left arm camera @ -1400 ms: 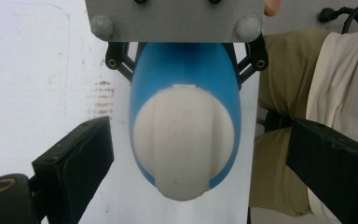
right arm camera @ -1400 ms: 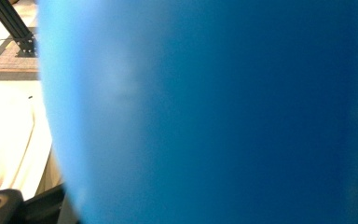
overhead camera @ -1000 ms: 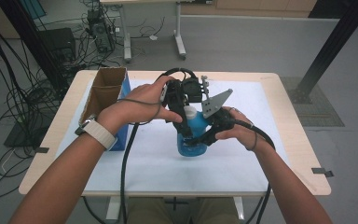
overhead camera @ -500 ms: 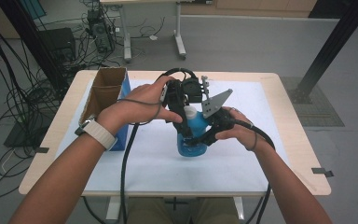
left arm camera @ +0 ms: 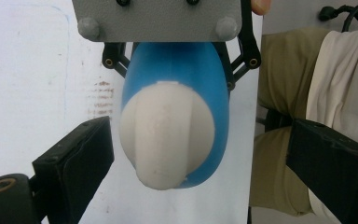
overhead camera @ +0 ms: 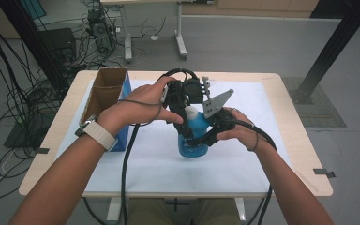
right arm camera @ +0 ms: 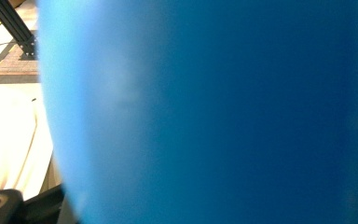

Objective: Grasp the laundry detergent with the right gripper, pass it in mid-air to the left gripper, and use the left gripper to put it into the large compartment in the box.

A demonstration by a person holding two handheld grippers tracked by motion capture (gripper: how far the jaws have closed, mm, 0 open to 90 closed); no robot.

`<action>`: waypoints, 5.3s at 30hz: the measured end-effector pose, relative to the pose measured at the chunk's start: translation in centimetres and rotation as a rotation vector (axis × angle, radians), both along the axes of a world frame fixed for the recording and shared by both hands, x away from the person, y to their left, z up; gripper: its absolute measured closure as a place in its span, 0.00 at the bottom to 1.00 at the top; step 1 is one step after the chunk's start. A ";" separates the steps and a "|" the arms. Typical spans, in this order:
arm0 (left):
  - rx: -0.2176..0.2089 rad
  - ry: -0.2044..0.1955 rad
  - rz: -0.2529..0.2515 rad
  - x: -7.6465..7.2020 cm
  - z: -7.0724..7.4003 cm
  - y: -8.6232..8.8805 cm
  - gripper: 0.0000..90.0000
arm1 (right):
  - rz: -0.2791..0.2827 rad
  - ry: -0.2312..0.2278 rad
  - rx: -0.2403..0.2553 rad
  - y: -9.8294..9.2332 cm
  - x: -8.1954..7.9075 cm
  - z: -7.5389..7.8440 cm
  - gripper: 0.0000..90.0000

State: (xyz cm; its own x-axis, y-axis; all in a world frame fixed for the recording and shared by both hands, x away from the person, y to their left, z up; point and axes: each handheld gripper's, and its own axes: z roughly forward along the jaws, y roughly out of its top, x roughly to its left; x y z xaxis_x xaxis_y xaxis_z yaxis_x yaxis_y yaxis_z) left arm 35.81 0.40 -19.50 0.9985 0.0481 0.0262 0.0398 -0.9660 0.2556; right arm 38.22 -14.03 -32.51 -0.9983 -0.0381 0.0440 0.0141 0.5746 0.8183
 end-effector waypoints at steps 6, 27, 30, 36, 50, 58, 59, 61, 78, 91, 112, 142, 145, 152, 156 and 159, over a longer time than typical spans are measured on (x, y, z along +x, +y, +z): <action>0.000 -0.001 0.001 0.0 0.0 0.0 0.09 | 0.000 0.006 0.001 0.0 0.0 -0.1 0.48; -0.004 -0.001 0.000 0.1 0.0 0.1 0.09 | -0.004 0.017 -0.006 0.0 0.2 -0.2 0.48; -0.004 -0.002 0.000 0.1 0.0 0.1 0.09 | -0.003 0.014 -0.006 0.0 0.2 -0.2 0.48; -0.006 -0.002 0.002 0.1 0.0 0.1 0.09 | -0.006 0.020 -0.008 0.0 0.3 -0.3 0.48; 0.000 -0.003 -0.002 0.0 0.0 0.0 0.09 | -0.008 0.024 -0.008 0.1 0.3 -0.1 0.48; -0.024 0.003 0.001 -0.1 -0.1 -0.1 0.09 | 0.004 0.019 -0.013 0.4 0.2 0.4 0.48; -0.021 0.003 -0.001 -0.1 -0.1 -0.1 0.09 | 0.007 0.017 -0.014 0.4 0.2 0.4 0.48; -0.016 0.001 0.000 -0.1 -0.1 -0.2 0.09 | 0.011 0.019 -0.015 0.5 0.2 0.5 0.48; -0.008 -0.011 0.003 0.0 -0.3 -0.3 0.10 | 0.035 0.020 -0.015 0.8 -0.3 1.5 0.48; -0.004 -0.013 0.005 -0.1 -0.4 -0.4 0.12 | 0.051 0.013 -0.014 1.0 -0.6 2.1 0.48; 0.010 -0.017 -0.006 -0.2 -0.5 -0.6 0.18 | 0.062 0.016 -0.011 1.0 -0.8 2.5 0.48; 0.034 -0.028 -0.025 -0.3 -0.8 -0.7 0.33 | 0.068 0.014 -0.016 1.2 -0.8 2.5 0.48; 0.038 -0.027 -0.025 -0.3 -0.8 -0.7 0.33 | 0.070 0.010 -0.016 1.2 -0.8 2.5 0.48; 0.043 -0.028 -0.025 -0.3 -0.9 -0.7 0.36 | 0.070 0.015 -0.018 1.2 -0.8 2.5 0.48; 0.049 -0.025 -0.028 -0.3 -0.9 -0.8 0.37 | 0.078 0.007 -0.019 1.3 -0.8 2.4 0.48; 0.050 -0.019 -0.025 -0.4 -1.0 -0.9 0.38 | 0.075 0.009 -0.023 1.4 -0.9 2.3 0.48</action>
State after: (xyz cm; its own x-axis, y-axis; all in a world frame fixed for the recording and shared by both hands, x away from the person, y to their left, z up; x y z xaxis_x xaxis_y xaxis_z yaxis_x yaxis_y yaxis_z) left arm 35.46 -0.45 -20.53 0.9987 0.0215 0.0470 0.0113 -0.9783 0.2070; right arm 37.37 -12.66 -30.20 -0.9923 -0.1117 0.0543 -0.0227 0.5930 0.8049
